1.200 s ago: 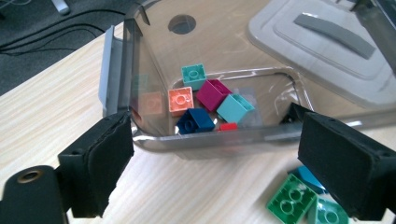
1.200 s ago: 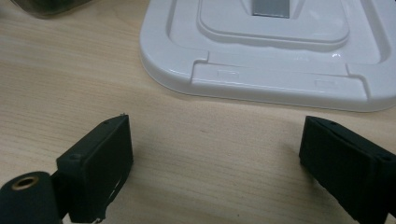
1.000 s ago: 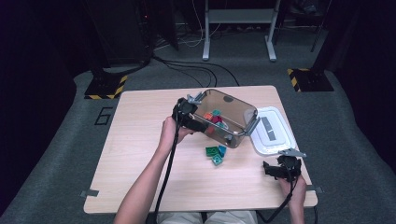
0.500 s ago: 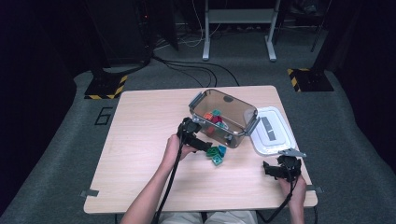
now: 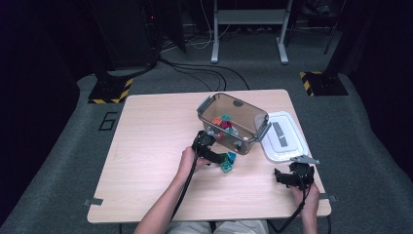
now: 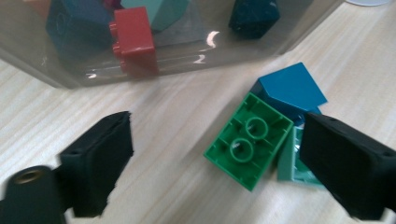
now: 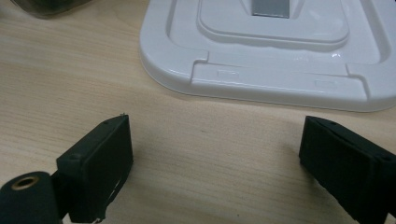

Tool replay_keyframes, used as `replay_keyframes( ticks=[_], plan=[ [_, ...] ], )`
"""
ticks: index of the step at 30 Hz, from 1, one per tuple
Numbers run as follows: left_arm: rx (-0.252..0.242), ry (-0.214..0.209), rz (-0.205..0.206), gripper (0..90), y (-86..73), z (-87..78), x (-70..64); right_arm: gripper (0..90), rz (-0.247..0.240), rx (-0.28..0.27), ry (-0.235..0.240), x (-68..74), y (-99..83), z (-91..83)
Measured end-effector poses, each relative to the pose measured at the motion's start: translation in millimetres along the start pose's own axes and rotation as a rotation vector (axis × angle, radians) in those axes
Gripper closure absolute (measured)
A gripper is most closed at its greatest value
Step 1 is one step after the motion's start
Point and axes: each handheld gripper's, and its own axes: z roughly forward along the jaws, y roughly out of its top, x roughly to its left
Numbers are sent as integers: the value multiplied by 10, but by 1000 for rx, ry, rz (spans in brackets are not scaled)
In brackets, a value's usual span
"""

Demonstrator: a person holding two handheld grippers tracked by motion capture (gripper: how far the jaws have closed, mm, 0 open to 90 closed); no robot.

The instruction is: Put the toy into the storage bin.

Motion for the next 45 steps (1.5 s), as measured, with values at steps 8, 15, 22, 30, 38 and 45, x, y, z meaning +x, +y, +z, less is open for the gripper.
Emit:
replay_keyframes(
  ticks=[8, 15, 22, 30, 38, 45],
  plan=[
    [0, -26, -7, 347, -26, 111, -5, 92, 0, 0, 0, 0, 0, 0],
    [4, -57, -21, 466, -56, 80, -2, 92, 0, 0, 0, 0, 0, 0],
    [-1, -99, -81, 482, -163, 35, 53, 94, 0, -1, -4, 3, 0, 0],
    [-38, -189, -144, 653, -234, 31, 104, 95, 0, -2, -6, 1, 2, 3],
    [-29, -142, -99, 684, -209, -32, 58, 95, 3, -1, -6, 2, 1, 1],
    [-40, -149, -92, 686, -213, -105, 82, 95, 3, -1, -7, 2, 1, 1]
  ],
)
